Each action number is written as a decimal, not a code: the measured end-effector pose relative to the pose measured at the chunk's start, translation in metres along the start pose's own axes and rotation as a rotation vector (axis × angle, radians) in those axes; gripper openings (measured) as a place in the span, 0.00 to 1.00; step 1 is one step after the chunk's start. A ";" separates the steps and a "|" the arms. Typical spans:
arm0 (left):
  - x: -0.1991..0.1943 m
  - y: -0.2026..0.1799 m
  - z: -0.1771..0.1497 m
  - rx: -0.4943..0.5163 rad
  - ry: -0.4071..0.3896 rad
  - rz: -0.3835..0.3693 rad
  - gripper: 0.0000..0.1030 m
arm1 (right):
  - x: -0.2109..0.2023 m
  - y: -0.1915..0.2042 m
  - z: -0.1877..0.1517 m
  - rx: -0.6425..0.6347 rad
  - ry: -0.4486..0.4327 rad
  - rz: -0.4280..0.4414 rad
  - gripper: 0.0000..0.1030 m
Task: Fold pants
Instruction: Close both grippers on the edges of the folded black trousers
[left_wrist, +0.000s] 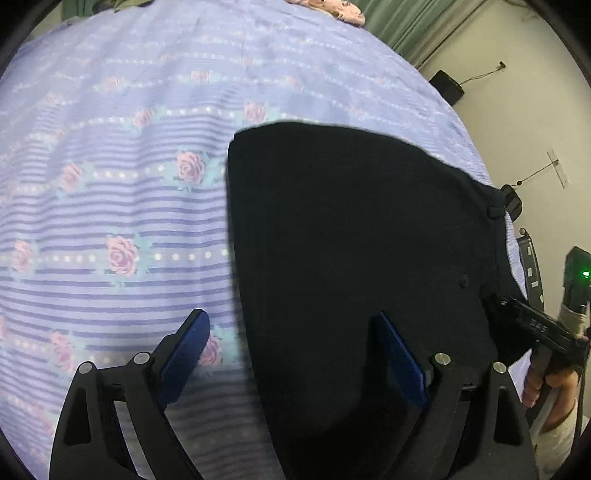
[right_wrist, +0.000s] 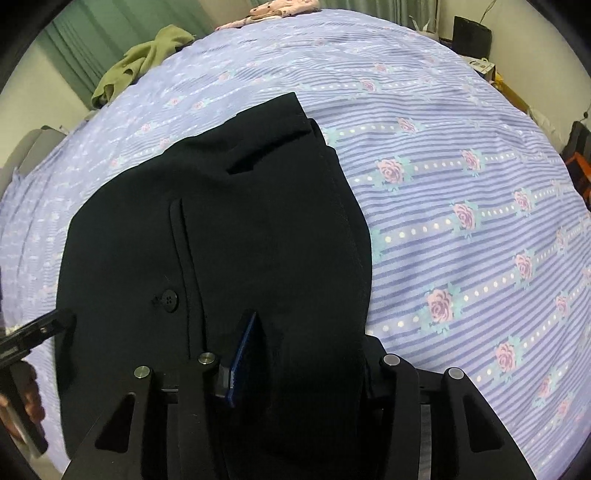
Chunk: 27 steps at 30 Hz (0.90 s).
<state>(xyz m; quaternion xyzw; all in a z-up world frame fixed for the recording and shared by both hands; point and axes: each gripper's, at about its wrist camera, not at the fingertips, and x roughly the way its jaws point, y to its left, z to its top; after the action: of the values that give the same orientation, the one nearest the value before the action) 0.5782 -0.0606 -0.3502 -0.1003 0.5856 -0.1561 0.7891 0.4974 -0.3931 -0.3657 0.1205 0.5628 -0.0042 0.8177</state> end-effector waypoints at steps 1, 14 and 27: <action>0.002 0.000 0.001 -0.010 -0.004 -0.008 0.93 | 0.000 0.000 0.000 0.006 0.000 0.002 0.45; -0.009 -0.012 0.008 -0.150 0.001 -0.234 0.57 | 0.007 -0.015 0.005 0.053 -0.004 0.026 0.46; -0.031 -0.027 0.009 -0.132 -0.022 -0.153 0.10 | -0.029 0.003 0.008 0.012 -0.068 -0.023 0.27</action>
<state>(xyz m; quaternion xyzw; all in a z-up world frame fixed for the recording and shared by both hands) 0.5755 -0.0745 -0.3109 -0.1983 0.5766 -0.1758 0.7729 0.4949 -0.3954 -0.3361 0.1186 0.5361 -0.0210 0.8355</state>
